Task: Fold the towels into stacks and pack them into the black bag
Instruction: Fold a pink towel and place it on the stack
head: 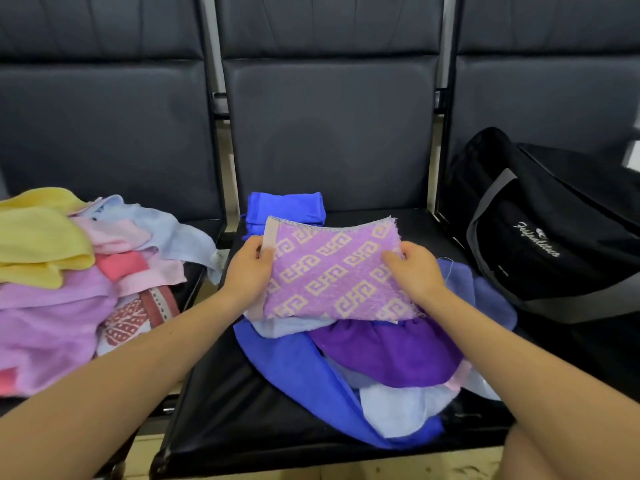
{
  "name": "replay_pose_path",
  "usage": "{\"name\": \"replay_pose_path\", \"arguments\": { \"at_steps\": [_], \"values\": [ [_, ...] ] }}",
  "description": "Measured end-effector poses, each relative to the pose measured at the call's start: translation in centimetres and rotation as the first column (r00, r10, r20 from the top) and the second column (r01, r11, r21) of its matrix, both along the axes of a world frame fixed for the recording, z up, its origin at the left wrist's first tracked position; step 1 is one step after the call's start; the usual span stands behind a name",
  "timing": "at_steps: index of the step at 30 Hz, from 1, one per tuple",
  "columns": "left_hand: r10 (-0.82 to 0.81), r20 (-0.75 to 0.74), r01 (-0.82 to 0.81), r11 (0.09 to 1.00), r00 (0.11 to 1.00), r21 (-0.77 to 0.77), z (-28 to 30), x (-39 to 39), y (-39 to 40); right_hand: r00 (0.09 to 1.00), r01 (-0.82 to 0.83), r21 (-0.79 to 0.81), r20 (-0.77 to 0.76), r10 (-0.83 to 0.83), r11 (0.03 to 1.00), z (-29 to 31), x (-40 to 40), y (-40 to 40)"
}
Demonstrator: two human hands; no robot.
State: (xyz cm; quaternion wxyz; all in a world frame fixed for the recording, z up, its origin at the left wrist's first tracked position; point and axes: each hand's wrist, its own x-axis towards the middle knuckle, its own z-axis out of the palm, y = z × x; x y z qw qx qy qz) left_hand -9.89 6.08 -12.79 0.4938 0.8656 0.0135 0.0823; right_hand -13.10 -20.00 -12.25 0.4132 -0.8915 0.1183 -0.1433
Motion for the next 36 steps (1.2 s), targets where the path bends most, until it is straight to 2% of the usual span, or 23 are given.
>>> {"name": "replay_pose_path", "arguments": {
  "at_steps": [2, 4, 7, 9, 11, 12, 13, 14, 15, 16, 18, 20, 21, 23, 25, 31, 36],
  "values": [
    [0.017, -0.094, -0.010, 0.998, 0.995, 0.070, -0.7, 0.2, 0.2, 0.990, 0.001, -0.107, -0.140, -0.016, 0.994, -0.7, 0.1, -0.4],
    [0.047, -0.162, -0.026, 0.991, 0.986, 0.129, -1.3, 0.1, 0.5, 0.969, -0.004, -0.115, -0.244, -0.024, 0.993, -0.6, 0.2, -0.7],
    [0.068, -0.217, -0.030, 0.985, 0.974, 0.173, -1.5, -0.2, 0.6, 0.935, 0.006, 0.003, -0.355, -0.005, 1.000, 0.4, -0.1, -0.9],
    [0.059, -0.288, -0.026, 0.993, 0.956, 0.118, -1.4, -0.4, 0.5, 0.913, -0.047, 0.101, -0.400, 0.084, 0.994, 0.9, -0.9, -0.8],
    [0.053, -0.293, -0.031, 0.996, 0.955, 0.081, -1.2, -0.8, 0.4, 0.944, -0.095, 0.089, -0.307, 0.119, 0.991, 0.9, -1.5, -0.8],
    [0.065, -0.221, -0.037, 0.991, 0.973, 0.131, -1.0, -1.3, 0.4, 0.980, -0.099, -0.003, -0.176, 0.097, 0.995, 0.9, -1.7, -0.8],
    [0.053, -0.089, -0.034, 0.978, 0.995, 0.207, -0.9, -2.0, 0.6, 0.994, -0.112, -0.092, -0.011, 0.111, 0.989, 1.0, -2.0, -0.6],
    [-0.019, 0.064, 0.001, 0.963, 0.998, 0.271, -0.7, -2.8, 0.8, 0.973, -0.174, -0.149, 0.128, 0.193, 0.973, 1.1, -2.3, -0.3],
    [-0.140, 0.191, 0.073, 0.944, 0.971, 0.321, -0.5, -3.7, 1.0, 0.929, -0.284, -0.184, 0.192, 0.318, 0.941, 1.3, -2.8, 0.0],
    [-0.277, 0.257, 0.169, 0.912, 0.926, 0.374, -0.3, -4.7, 1.1, 0.872, -0.417, -0.221, 0.176, 0.456, 0.882, 1.3, -3.3, 0.4],
    [-0.487, 0.220, 0.339, 0.807, 0.845, 0.484, -0.2, -6.0, 1.5, 0.766, -0.601, -0.364, -0.008, 0.643, 0.711, 0.6, -4.4, 1.1],
    [-0.569, 0.119, 0.411, 0.708, 0.814, 0.574, -0.6, -6.4, 2.0, 0.718, -0.627, -0.569, -0.158, 0.678, 0.532, -0.7, -4.5, 1.3],
    [-0.587, 0.091, 0.417, 0.667, 0.804, 0.618, -1.0, -6.3, 2.2, 0.722, -0.611, -0.619, -0.179, 0.669, 0.494, -1.0, -4.4, 1.3],
    [-0.583, 0.070, 0.404, 0.641, 0.810, 0.653, -1.4, -6.2, 2.5, 0.734, -0.579, -0.637, -0.135, 0.665, 0.509, -0.9, -4.2, 1.1],
    [-0.537, 0.100, 0.381, 0.706, 0.838, 0.597, -1.1, -6.1, 2.8, 0.758, -0.546, -0.620, -0.078, 0.648, 0.564, -0.5, -4.1, 0.9],
    [-0.402, 0.199, 0.336, 0.894, 0.894, 0.295, 0.9, -6.6, 2.7, 0.821, -0.522, -0.288, 0.087, 0.565, 0.803, 1.1, -4.6, -0.6],
    [-0.433, 0.216, 0.411, 0.901, 0.875, 0.142, 3.2, -7.4, 1.7, 0.807, -0.562, -0.122, 0.135, 0.575, 0.818, 3.0, -5.1, -1.2]
  ]
}}
